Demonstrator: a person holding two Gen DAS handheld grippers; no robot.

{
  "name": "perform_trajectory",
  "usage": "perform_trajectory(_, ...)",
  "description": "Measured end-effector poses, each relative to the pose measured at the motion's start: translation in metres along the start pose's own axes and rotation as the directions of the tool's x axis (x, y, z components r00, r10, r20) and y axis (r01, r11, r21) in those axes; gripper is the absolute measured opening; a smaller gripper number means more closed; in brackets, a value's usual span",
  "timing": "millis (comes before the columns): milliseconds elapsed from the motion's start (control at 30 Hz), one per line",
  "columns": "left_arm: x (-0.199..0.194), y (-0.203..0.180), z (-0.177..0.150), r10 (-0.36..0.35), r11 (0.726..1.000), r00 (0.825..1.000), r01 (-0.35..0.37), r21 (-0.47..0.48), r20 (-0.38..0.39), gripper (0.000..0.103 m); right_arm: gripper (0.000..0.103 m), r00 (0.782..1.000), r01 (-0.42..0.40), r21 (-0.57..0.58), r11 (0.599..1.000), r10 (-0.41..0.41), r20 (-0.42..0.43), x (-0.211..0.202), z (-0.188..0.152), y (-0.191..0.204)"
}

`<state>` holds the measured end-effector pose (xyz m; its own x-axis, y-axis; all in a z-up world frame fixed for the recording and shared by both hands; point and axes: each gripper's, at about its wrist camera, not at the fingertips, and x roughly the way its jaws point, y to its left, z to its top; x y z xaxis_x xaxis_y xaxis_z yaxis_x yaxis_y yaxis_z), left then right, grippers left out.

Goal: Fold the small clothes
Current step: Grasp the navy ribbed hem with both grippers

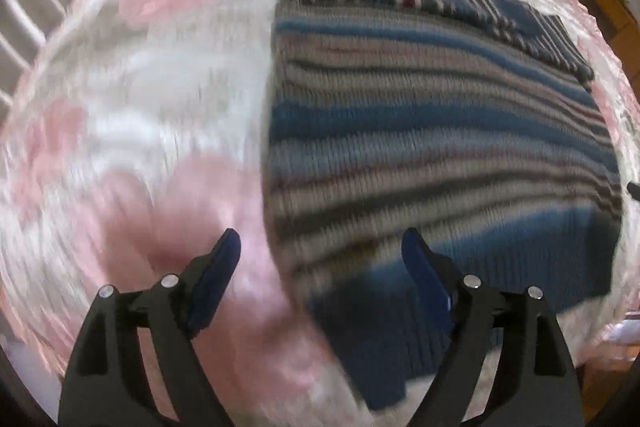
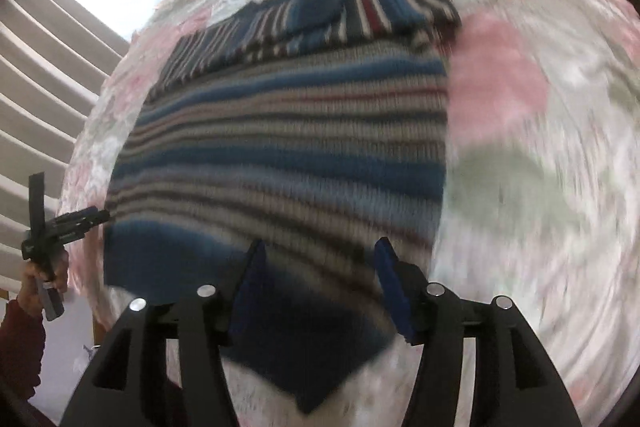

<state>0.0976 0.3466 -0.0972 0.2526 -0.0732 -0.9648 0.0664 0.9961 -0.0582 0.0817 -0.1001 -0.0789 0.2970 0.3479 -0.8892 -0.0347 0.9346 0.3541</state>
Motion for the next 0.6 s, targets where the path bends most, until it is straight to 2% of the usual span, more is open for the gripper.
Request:
perform_trajectory(200, 0.014, -0.005, -0.037, -0.055, 0.997, 0.997, 0.052, -0.054, -0.051, 0.083, 0.058, 1.0, -0.012, 0.047, 0.999, 0.014, -0.026, -0.003, -0.049, -0.001)
perform_trajectory(300, 0.017, -0.01, -0.043, -0.052, 0.996, 0.998, 0.049, -0.069, -0.042, 0.083, 0.058, 0.998, -0.036, 0.105, 0.994, 0.04, -0.038, 0.0, -0.064, -0.008)
perform_trajectory(400, 0.013, -0.02, -0.046, -0.107, 0.992, 0.993, 0.103, -0.077, -0.049, 0.082, 0.058, 0.997, -0.057, 0.127, 0.99, 0.063, -0.043, 0.002, -0.076, -0.01)
perform_trajectory(500, 0.012, -0.027, -0.047, -0.11, 0.992, 0.993, 0.106, -0.071, -0.051, 0.082, 0.058, 0.994, -0.084, 0.149, 0.985, 0.092, -0.049, 0.01, -0.084, -0.011)
perform_trajectory(567, 0.012, -0.025, -0.047, -0.127, 0.988, 0.991, 0.122, -0.094, -0.048, 0.079, 0.058, 0.99, -0.115, 0.17, 0.979, 0.127, -0.058, 0.018, -0.086, -0.01)
perform_trajectory(600, 0.01, -0.022, -0.047, -0.151, 0.983, 0.988, 0.145, -0.116, -0.044, 0.069, 0.058, 0.99, -0.117, 0.177, 0.977, 0.13, -0.062, 0.022, -0.087, -0.01)
